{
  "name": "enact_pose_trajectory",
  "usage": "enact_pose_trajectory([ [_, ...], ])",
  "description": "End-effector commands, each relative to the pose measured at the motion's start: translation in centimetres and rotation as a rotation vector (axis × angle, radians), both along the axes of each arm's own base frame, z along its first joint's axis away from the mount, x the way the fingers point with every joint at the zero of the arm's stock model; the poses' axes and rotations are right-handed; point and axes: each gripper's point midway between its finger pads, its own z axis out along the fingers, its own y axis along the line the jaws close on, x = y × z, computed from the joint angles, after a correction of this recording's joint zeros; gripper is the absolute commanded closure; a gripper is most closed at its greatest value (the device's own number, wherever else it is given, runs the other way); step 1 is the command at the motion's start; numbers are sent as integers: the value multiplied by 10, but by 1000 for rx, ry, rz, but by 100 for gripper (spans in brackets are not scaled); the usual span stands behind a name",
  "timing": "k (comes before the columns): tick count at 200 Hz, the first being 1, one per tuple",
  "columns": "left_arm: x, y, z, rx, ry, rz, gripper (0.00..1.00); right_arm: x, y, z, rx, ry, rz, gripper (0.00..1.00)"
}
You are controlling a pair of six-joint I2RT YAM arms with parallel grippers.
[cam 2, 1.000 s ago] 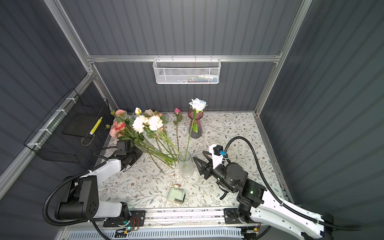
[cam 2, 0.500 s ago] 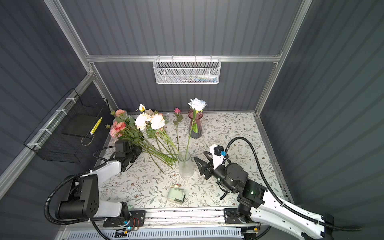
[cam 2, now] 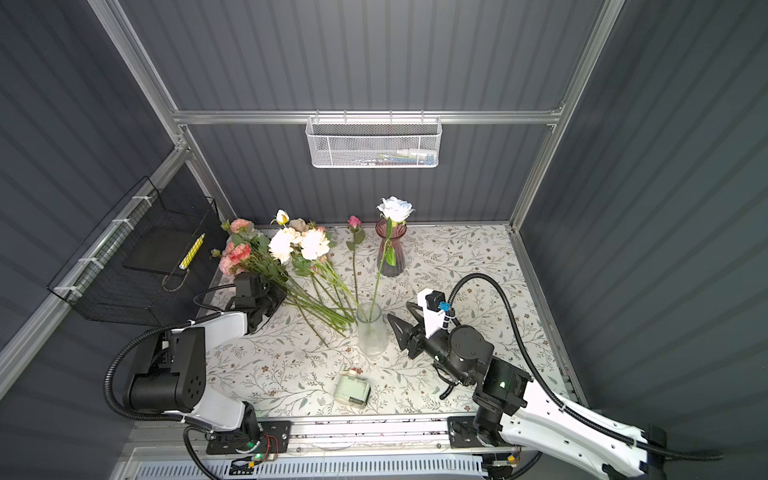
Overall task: Arrange the flowers into the vase
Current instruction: 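Withdraw right gripper from the vase while left gripper moves to the bunch, then grasp a pink rose stem in the bunch with the left gripper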
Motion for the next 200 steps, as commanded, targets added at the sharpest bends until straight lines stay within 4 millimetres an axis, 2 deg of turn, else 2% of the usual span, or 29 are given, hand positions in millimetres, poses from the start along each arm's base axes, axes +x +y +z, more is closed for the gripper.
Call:
enact_pose_trajectory([
  [1,-4,-1,-8,-12,-1,-4,89,1,-2,-3,-14,-9,-12,38],
  [35,-7,-2,-15,-20,21,-7,89,2,1,-3,-21,-8,-10,38],
  [54,-11,-1,-11,-22,13,-3,83,1,0,-4,-21,-4,-12,38],
  [80,-17,3,-11,5,24,9,82,1,-2,-3,-14,-6,-17,38],
  [200,-13,5,-34,18,73,12,80,2,-2,-3,-12,-2,-19,37],
])
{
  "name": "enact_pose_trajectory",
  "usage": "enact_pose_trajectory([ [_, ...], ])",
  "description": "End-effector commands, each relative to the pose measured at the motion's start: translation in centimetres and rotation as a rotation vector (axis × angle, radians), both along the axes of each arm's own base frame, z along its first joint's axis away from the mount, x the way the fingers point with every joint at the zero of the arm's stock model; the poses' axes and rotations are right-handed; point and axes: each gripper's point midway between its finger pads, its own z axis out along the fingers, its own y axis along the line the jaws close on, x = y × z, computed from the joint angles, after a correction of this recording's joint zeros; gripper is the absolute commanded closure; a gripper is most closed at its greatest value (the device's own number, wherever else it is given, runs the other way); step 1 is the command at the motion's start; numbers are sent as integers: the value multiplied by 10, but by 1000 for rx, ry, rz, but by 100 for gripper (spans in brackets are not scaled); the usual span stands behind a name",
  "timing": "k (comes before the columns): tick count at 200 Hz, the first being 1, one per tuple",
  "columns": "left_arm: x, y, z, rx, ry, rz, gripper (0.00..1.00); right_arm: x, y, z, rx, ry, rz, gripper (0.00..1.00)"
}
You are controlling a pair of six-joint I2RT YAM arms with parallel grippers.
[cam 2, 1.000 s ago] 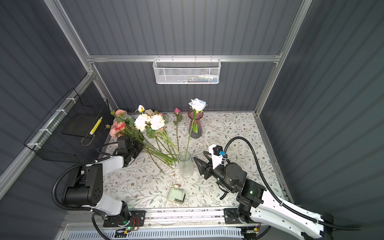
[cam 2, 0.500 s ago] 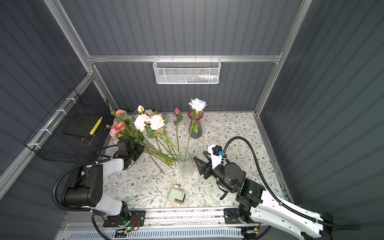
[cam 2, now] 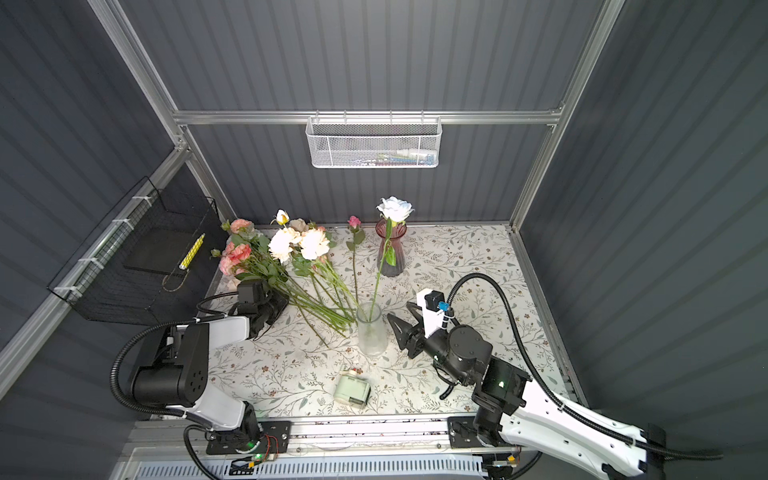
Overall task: Arrange the flowers into the vase
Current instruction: 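Grasp a pink rose stem in the bunch with the left gripper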
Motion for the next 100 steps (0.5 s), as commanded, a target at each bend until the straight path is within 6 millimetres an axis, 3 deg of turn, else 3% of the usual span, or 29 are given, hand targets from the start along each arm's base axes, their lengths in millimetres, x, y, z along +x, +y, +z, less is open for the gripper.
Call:
enact_pose_trajectory([
  [1,3,5,-2,24,0,8,80,0,-2,-1,-3,-3,-11,37],
  [75,18,6,0,27,-27,14,77,1,2,-5,-13,9,-7,37],
  [100,24,6,1,25,-38,17,87,1,2,-7,-15,13,-4,38],
])
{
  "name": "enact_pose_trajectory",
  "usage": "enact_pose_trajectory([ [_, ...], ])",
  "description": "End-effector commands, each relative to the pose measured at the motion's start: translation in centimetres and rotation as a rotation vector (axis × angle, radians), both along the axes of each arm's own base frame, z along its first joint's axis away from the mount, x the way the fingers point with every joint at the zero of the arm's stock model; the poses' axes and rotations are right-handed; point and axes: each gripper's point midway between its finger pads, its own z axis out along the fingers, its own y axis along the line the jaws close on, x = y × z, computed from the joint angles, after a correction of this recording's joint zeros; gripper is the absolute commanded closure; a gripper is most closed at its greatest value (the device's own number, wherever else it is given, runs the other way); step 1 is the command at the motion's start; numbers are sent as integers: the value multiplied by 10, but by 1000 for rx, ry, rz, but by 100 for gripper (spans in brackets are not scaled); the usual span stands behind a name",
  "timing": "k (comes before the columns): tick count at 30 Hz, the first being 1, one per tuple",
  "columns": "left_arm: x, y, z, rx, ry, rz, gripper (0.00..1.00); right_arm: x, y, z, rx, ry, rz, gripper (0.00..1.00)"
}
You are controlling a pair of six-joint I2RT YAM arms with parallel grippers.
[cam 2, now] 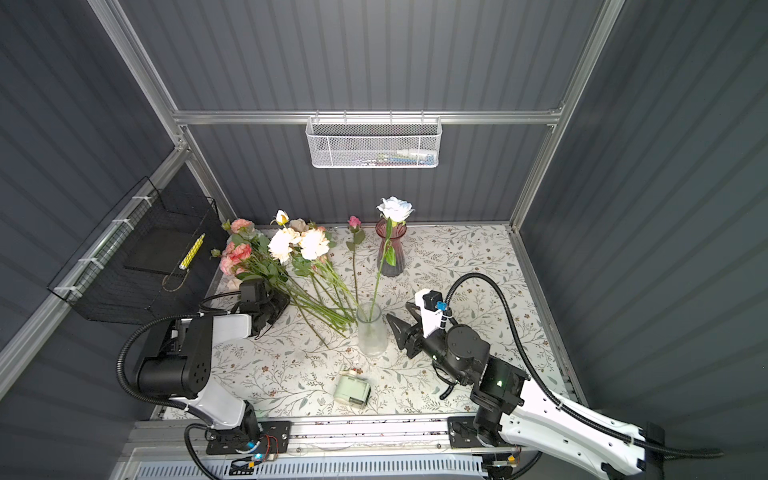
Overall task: Arrange the flowers into the vase
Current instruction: 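Grasp a pink rose stem in the bunch with the left gripper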
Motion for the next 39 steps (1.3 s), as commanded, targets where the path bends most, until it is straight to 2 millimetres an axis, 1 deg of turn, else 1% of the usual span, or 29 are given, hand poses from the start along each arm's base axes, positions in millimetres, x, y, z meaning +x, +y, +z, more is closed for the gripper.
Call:
enact_pose_trajectory([
  [1,15,4,10,17,-46,7,87,-1,0,-2,-2,5,-1,38],
  [3,16,4,15,9,-65,14,98,-1,1,-2,-2,7,0,37],
  [4,16,4,19,8,-78,16,100,-1,0,-1,-1,5,-1,37],
  [7,9,7,29,15,-95,31,100,-1,0,-2,-2,6,-1,38],
  [10,-1,8,39,21,-94,38,100,-1,0,-1,1,4,-2,37],
  [16,-26,5,72,6,-113,20,100,0,2,-2,0,4,-1,37],
  [20,-44,-7,106,-38,-158,-36,100,0,2,-2,4,5,0,37],
  [22,-49,-12,123,-53,-166,-64,100,0,2,-2,6,5,-1,38],
  [25,-47,-28,147,-123,-200,-130,100,0,3,-1,8,2,1,37],
  [27,-43,-46,166,-199,-248,-217,100,0,3,-1,7,2,2,37],
  [29,-41,-54,184,-221,-288,-270,100,0,3,-2,6,1,5,37],
  [30,-41,-56,194,-208,-321,-288,100,-1,2,0,11,0,5,38],
  [31,-42,-53,200,-181,-332,-286,100,-1,1,0,13,-1,4,38],
  [33,-43,-47,219,-99,-376,-290,100,-2,0,0,17,-2,4,37],
  [36,-49,-40,257,6,-471,-297,100,-2,0,2,20,-5,3,37],
  [37,-50,-31,268,63,-489,-263,100,-2,-1,3,21,-9,2,38],
  [39,-58,-22,294,138,-537,-239,100,-2,0,6,20,-14,4,37],
])
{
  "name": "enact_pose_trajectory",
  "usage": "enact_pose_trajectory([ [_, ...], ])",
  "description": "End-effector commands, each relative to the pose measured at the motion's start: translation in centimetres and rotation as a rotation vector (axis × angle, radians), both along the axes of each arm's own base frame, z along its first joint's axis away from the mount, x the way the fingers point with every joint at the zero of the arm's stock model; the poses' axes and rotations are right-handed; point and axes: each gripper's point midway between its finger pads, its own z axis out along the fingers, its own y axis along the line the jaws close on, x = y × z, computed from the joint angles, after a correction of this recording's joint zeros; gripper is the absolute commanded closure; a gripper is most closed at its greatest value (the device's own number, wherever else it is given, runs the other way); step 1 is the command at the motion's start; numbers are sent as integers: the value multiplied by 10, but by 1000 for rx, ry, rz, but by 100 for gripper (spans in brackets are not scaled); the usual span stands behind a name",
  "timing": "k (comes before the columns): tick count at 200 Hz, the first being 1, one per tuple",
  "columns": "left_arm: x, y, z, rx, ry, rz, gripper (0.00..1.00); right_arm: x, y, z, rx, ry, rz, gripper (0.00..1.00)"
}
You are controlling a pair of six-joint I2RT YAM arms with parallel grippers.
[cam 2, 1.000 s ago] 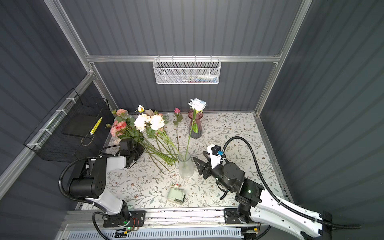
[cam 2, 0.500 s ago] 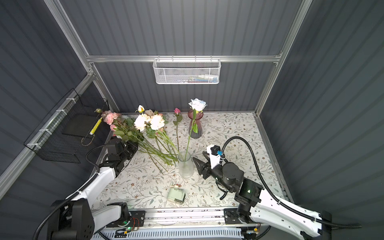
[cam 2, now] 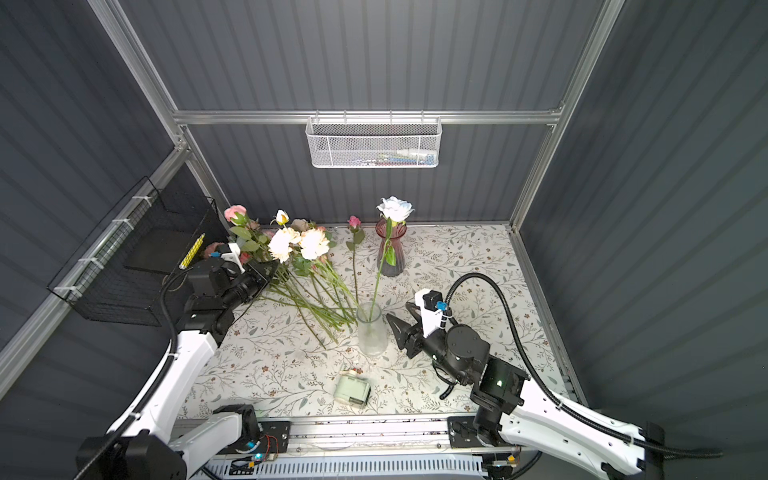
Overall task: Arrange the flowers into the vase
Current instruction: 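Grasp a pink rose stem in the bunch with the left gripper, then lift the pink rose high out of the bunch with the left gripper, then hold the pink rose up with left gripper while right gripper grasps its stem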
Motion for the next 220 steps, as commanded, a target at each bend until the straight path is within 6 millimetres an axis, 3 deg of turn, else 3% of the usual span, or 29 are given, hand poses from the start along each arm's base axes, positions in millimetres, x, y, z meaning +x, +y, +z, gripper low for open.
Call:
enact_pose_trajectory([
  [1,-16,15,51,153,-125,50,100,-2,0,8,19,-19,4,37],
  [42,-59,24,135,261,-324,93,100,-6,-2,30,25,-57,24,37],
  [69,-102,18,196,298,-497,68,100,-21,1,66,40,-113,108,37],
  [97,-148,0,247,288,-679,-24,100,-43,21,102,11,-129,281,39],
  [115,-175,-17,269,254,-793,-123,100,-54,40,121,5,-120,386,39],
  [158,-222,-51,298,168,-992,-368,100,-81,102,171,9,-145,629,36],
  [193,-229,-67,299,57,-1025,-530,100,-86,160,192,-23,-130,768,35],
  [220,-230,-74,295,11,-1025,-617,100,-89,184,207,-16,-131,846,35],
])
